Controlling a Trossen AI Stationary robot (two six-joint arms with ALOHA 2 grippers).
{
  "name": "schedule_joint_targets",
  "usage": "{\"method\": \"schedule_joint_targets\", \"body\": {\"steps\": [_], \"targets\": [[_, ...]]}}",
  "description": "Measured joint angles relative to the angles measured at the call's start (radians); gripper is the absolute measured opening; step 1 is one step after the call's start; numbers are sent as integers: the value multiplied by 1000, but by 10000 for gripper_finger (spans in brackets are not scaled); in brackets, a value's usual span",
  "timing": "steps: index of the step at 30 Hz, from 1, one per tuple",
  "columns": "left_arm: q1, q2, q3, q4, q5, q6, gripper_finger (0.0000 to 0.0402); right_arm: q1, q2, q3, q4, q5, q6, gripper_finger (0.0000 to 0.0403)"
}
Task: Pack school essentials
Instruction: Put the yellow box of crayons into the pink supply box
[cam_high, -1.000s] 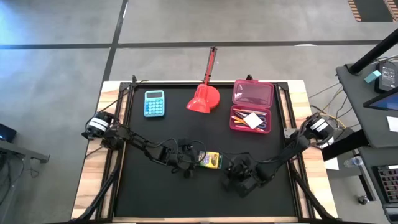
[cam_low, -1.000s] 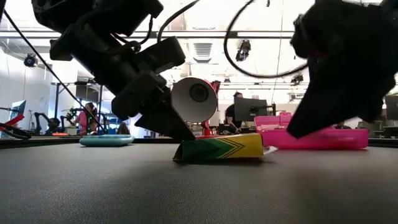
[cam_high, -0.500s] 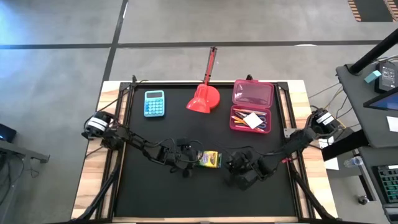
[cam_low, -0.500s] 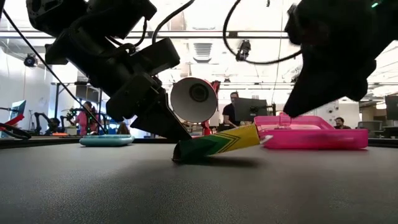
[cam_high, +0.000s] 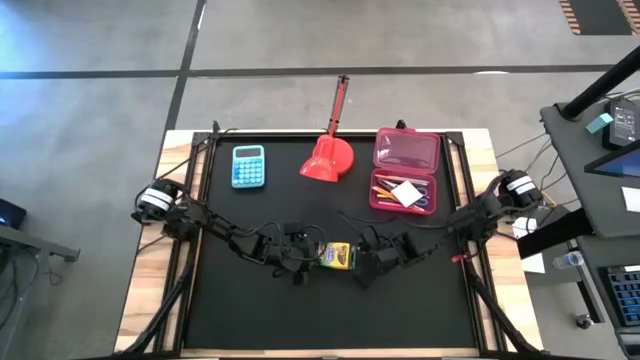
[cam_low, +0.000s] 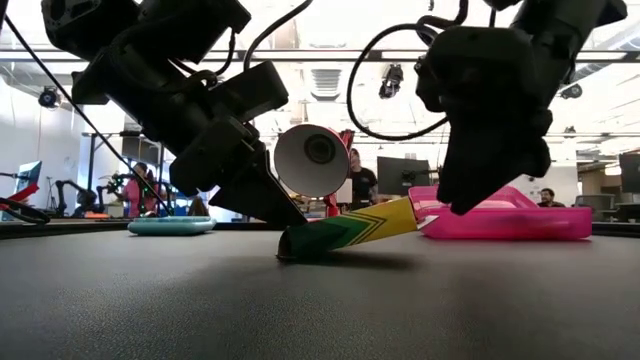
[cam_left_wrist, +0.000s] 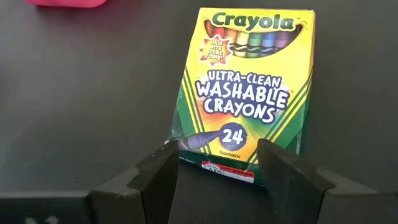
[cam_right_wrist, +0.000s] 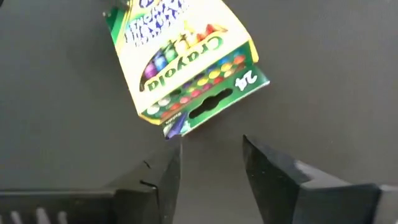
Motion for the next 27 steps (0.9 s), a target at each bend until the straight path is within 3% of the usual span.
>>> {"method": "schedule_joint_targets", "body": {"steps": [11,24,27], "targets": [[0,1,-3,18,1,1,203,-78,-6,0,-1,-61,-98,197],[0,1,-4,28,1,1,203,-85,-6,1,4,-93,-239,171],[0,1,-4,29,1,1,203,-86,-6,2,2,-91,-202,167]]}}
